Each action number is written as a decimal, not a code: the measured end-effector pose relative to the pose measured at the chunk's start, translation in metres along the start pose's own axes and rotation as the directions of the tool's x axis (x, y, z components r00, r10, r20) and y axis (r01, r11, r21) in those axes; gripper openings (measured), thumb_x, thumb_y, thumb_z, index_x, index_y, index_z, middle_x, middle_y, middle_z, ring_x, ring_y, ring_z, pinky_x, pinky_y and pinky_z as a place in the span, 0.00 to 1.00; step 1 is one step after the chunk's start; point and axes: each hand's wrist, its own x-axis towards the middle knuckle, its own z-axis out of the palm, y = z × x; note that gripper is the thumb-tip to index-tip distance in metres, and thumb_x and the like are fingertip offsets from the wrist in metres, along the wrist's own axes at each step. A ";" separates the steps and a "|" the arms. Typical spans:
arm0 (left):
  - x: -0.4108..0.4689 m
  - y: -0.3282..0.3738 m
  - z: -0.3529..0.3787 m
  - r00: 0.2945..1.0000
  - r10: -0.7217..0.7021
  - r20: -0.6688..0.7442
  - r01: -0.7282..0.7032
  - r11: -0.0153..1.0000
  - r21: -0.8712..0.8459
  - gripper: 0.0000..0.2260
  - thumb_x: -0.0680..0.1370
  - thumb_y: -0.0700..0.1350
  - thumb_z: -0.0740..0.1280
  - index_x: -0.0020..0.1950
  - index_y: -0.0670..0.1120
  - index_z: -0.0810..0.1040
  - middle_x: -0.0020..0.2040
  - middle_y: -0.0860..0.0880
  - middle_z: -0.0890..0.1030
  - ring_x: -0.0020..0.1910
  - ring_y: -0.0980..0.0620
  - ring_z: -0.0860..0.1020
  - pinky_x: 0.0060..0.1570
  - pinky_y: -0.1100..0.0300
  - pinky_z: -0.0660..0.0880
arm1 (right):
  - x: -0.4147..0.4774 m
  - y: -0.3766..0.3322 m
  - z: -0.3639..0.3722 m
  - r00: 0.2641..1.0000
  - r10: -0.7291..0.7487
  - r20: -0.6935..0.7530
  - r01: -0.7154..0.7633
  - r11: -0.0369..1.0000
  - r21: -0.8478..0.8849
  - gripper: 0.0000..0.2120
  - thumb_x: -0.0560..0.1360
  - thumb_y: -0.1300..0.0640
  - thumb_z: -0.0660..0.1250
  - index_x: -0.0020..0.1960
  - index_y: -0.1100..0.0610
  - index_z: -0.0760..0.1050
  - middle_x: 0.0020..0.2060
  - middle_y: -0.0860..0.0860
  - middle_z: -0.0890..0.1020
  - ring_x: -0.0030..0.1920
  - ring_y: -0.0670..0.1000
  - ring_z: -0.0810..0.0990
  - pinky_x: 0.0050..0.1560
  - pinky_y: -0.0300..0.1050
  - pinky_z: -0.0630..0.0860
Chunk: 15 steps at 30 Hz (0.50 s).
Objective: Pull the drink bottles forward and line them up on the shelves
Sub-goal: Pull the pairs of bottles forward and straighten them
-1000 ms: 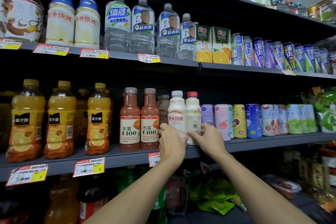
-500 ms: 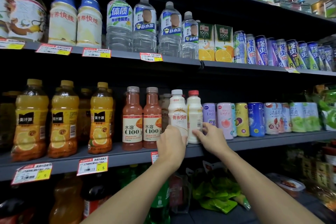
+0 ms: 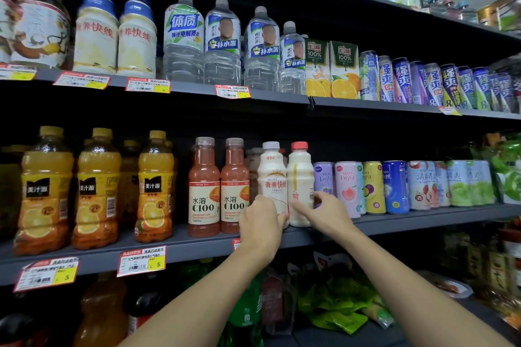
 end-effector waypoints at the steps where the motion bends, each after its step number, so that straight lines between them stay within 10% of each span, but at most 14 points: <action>1: 0.000 0.000 0.000 1.000 0.005 -0.005 -0.005 1.000 0.000 0.20 0.77 0.59 0.69 0.54 0.42 0.73 0.47 0.46 0.80 0.48 0.45 0.81 0.38 0.57 0.68 | -0.001 -0.001 0.004 1.000 -0.008 -0.021 0.008 1.000 -0.029 0.18 0.68 0.36 0.75 0.51 0.44 0.77 0.46 0.40 0.83 0.46 0.40 0.81 0.47 0.41 0.78; 7: -0.001 -0.002 0.001 1.000 0.022 -0.011 -0.022 1.000 0.019 0.21 0.77 0.59 0.69 0.55 0.42 0.73 0.48 0.46 0.80 0.48 0.45 0.81 0.39 0.57 0.67 | 0.005 0.003 -0.004 0.989 0.076 0.129 -0.095 0.984 0.150 0.21 0.75 0.50 0.74 0.63 0.50 0.69 0.56 0.47 0.82 0.54 0.43 0.80 0.48 0.37 0.74; 15: -0.001 -0.001 0.001 1.000 0.011 -0.008 -0.011 1.000 0.013 0.20 0.77 0.58 0.69 0.54 0.42 0.73 0.47 0.46 0.80 0.47 0.45 0.81 0.38 0.58 0.68 | 0.009 0.007 -0.005 0.997 -0.010 0.074 0.006 0.999 0.051 0.09 0.80 0.55 0.68 0.54 0.42 0.74 0.54 0.42 0.82 0.48 0.35 0.77 0.43 0.29 0.70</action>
